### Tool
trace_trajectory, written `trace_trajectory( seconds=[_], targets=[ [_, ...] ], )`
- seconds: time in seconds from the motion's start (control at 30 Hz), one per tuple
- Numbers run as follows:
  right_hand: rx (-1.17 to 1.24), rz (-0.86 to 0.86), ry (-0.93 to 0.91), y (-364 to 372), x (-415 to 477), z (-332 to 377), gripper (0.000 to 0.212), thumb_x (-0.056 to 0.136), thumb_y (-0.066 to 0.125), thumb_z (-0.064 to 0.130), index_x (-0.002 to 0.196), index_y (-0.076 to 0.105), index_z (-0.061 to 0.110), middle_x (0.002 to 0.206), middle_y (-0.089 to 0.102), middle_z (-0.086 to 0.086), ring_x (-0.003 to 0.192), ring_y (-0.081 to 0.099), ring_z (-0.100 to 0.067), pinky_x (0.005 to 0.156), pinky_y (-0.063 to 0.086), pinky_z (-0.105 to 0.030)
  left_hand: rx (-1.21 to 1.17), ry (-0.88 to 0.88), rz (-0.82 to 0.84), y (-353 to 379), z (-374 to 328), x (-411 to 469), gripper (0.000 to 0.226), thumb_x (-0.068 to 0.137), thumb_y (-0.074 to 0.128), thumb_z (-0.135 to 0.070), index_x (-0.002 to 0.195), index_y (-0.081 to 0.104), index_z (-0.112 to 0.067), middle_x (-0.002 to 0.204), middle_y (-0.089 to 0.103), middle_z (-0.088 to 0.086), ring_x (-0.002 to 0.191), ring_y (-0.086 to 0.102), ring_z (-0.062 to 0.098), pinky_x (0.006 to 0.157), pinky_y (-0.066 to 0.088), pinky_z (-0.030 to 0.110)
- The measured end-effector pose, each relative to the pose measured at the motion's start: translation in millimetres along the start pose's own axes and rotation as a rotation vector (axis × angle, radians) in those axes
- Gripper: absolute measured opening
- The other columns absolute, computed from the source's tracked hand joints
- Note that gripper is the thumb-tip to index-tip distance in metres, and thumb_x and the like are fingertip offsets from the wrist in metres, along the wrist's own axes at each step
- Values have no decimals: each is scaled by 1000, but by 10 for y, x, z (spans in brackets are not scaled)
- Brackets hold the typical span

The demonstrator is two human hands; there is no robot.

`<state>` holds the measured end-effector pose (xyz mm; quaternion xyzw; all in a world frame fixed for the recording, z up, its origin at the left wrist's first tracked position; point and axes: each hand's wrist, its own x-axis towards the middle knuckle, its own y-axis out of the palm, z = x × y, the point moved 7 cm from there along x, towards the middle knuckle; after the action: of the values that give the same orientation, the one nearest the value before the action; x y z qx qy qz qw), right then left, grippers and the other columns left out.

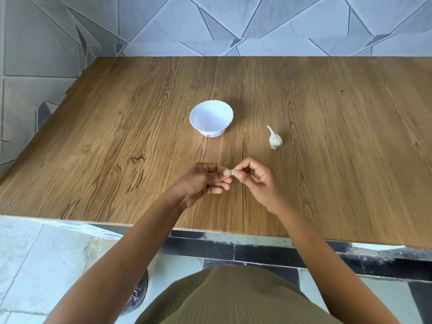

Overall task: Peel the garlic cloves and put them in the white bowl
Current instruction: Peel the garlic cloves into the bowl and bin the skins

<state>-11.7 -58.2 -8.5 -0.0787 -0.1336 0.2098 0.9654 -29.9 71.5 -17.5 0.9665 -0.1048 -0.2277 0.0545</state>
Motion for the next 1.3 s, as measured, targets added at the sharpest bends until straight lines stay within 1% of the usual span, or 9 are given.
trace_trajectory(
  seconds=[0.1,0.23,0.33,0.5,0.63,0.73,0.87,1.13,1.3],
  targets=[
    [113,14,40,11,14,0,2,89,60,16,88,59,14,81,61,16,76,53,-2,71,45,-18,-199,-65,36,58,44,-30,14,90,54,-6,82,66,-8,68,70,-1,58,65,4,49,50,12],
    [213,28,119,4,22,-43,2,89,59,12,88,59,12,78,61,14,76,53,-5,72,45,-19,-272,-108,38,86,63,-30,14,88,57,-8,78,67,-8,67,70,1,56,65,4,48,50,13],
    [248,2,248,14,-22,-173,6,89,59,8,89,62,12,78,62,6,75,56,-10,72,48,-23,1,8,-78,-6,3,14,11,90,60,-10,80,65,-9,65,69,-2,58,64,4,52,49,13],
    [460,-121,498,50,-67,-282,8,89,60,7,87,67,8,75,69,-1,69,63,-10,65,51,-18,547,427,-322,-65,-249,-28,4,84,69,-8,81,68,-8,68,65,-5,60,60,2,62,48,14],
    [657,-186,644,65,-71,-315,10,89,57,1,83,64,4,63,67,1,59,62,-5,57,50,-13,744,650,-335,36,-339,-94,4,82,71,-8,81,69,-10,71,61,-22,67,59,-4,64,43,7],
    [673,-161,667,78,-83,-304,12,88,56,-2,82,64,4,62,68,2,57,63,-4,57,50,-13,688,556,-227,7,-275,-31,6,84,68,-7,80,67,-12,68,63,-14,63,59,-1,64,47,13],
    [579,-141,646,74,-95,-296,13,87,57,-2,83,67,5,63,69,2,59,63,-4,60,51,-13,579,458,-117,-5,-214,5,7,88,62,-1,83,67,-2,66,64,0,58,59,3,60,48,16],
    [615,-138,620,101,-70,-257,11,88,57,0,88,67,6,70,70,2,64,63,-5,63,51,-14,91,43,-98,-46,44,73,15,94,55,-10,82,64,-9,68,67,0,61,64,8,53,48,16],
    [525,-174,546,96,-71,-226,10,84,64,4,92,69,8,78,71,-1,72,65,-9,70,53,-17,-108,-22,-188,-38,93,74,17,94,54,-13,80,62,-7,59,62,-2,52,60,7,46,45,15]
  ],
)
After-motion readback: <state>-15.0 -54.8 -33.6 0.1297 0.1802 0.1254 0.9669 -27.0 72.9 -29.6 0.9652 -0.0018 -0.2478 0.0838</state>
